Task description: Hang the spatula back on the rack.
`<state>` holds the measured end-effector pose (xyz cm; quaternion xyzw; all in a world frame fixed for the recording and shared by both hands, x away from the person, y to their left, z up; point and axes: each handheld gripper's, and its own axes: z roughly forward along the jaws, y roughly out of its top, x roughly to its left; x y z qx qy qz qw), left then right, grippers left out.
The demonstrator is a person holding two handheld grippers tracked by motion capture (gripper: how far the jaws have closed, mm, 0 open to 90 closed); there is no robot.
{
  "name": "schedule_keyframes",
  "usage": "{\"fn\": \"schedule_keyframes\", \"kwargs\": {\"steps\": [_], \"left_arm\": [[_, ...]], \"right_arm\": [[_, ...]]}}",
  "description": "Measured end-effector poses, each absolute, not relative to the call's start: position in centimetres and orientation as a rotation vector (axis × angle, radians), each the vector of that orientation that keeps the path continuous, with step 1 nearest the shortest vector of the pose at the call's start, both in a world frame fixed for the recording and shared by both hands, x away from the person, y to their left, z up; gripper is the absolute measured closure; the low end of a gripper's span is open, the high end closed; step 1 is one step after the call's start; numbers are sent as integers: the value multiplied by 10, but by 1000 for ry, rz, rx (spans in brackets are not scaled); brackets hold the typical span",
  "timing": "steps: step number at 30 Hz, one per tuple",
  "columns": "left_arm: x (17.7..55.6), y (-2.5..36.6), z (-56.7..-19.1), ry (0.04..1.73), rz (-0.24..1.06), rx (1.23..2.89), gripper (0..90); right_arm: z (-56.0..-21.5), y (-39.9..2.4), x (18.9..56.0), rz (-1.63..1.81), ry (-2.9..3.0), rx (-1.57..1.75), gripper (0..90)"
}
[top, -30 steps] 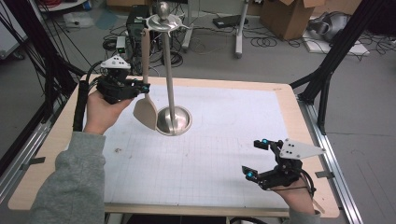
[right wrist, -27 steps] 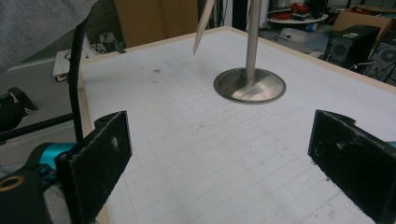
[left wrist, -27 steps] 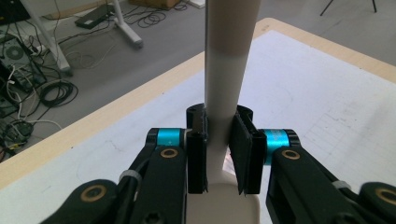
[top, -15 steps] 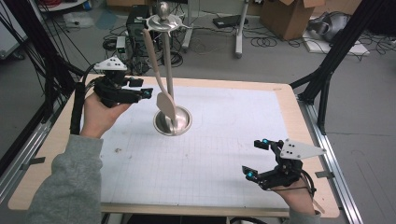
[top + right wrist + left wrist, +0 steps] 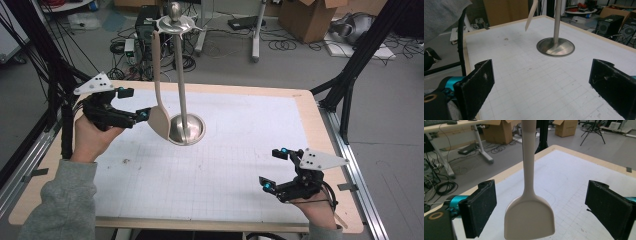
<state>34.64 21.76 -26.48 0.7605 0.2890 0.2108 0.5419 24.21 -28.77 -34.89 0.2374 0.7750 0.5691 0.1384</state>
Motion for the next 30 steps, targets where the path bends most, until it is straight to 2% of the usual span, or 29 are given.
{"fn": "schedule_keyframes", "kwargs": {"steps": [19, 30], "left_arm": [[311, 246, -284, 663, 513, 1670, 88], [289, 271, -298, 714, 537, 1633, 88]], "right_arm": [[-347, -288, 249, 1668, 2216, 685, 53], [-347, -283, 257, 1678, 2214, 676, 53]]}}
